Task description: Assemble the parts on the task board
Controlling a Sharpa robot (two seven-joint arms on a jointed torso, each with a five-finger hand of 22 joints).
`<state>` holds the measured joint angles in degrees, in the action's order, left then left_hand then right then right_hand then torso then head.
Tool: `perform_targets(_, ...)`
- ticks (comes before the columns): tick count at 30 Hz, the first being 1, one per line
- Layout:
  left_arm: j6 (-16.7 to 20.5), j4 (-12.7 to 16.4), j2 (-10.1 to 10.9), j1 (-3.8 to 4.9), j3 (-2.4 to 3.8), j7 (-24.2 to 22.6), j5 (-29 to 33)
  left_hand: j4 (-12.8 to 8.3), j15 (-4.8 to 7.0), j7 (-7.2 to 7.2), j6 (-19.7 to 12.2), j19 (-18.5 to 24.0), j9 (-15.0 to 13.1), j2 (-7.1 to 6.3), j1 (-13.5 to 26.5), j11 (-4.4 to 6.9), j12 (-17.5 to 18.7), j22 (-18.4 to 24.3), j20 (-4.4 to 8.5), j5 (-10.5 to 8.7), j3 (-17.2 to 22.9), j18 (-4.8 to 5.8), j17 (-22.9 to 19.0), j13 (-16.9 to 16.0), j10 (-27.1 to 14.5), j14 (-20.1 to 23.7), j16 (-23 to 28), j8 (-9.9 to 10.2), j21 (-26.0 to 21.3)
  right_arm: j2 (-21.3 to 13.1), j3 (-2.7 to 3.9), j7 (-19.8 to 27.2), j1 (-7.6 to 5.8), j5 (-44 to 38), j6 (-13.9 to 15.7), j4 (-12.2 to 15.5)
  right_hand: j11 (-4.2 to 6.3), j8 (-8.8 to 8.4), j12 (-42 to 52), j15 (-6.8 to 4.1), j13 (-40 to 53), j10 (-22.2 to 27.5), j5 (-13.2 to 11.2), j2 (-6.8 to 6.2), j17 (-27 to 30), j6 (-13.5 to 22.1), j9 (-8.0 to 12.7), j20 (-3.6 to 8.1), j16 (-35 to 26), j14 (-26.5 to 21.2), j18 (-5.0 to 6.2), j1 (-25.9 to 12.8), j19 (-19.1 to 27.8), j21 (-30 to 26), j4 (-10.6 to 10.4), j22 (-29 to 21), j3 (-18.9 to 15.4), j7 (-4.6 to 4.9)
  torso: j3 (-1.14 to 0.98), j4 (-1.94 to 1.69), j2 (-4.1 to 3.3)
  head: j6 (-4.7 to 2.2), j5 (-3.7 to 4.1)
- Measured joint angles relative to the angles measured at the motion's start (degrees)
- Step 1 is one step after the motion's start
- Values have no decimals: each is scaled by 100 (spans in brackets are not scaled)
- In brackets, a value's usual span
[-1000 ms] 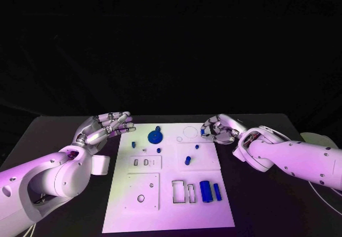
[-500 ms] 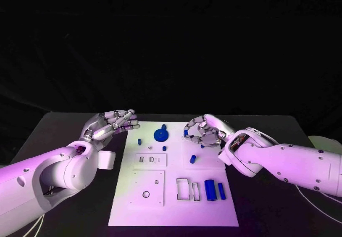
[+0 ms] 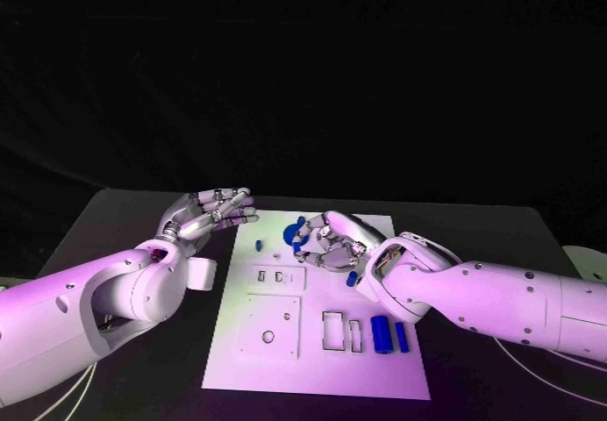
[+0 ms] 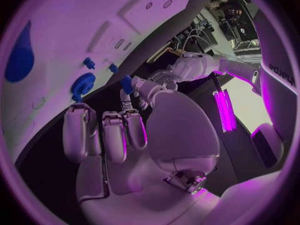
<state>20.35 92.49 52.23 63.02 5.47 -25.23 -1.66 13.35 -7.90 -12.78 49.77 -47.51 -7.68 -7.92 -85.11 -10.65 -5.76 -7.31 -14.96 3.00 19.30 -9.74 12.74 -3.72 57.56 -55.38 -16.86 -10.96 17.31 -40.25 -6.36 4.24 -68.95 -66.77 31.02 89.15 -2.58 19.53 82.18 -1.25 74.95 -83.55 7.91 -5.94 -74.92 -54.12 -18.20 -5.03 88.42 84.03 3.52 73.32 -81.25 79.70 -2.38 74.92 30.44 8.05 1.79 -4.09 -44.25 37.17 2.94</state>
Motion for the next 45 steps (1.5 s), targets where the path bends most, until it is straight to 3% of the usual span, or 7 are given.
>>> perform_targets(15, -4, -22, -34, 0, -7, 0, 4, 0, 0, 0, 0, 0, 0, 0, 0, 0, 0, -1, 0, 0, 0, 0, -1, 0, 0, 0, 0, 0, 0, 330, -56, -440, 124, -874, -332, -136, 13, 0, 0, 0, -1, 13, -1, -26, 1, 8, 0, 0, 0, 0, 0, -66, 0, -19, -17, -1, -17, -8, -10, -4, -4, 83, -105)
perform_targets(29, -12, -21, -36, 0, -9, 7, 7, 0, 0, 0, 0, 0, -1, 0, 0, 0, 0, 5, 0, 0, 0, 0, 9, 0, 0, 0, 0, 0, 0, 422, -81, -717, 194, -1289, -540, -246, 13, 67, 0, 1, -2, 13, -4, -56, 1, 9, -1, 0, 0, 0, 0, -96, 1, -19, -16, -2, -17, -9, -14, 0, -2, 130, -133)
perform_targets(45, -20, -19, -28, 0, -10, 15, 9, 0, 0, 0, 0, 0, -1, 0, 0, 0, 0, 5, 0, 0, 0, 0, 8, 0, 0, 0, 0, 0, 0, 500, -74, -807, 246, -1443, -548, -332, 12, 88, 0, 1, -3, 13, -8, -88, 1, 19, -52, 0, 0, 0, 0, -126, 1, -18, -15, 3, -18, -19, -8, -4, -3, 149, -138)
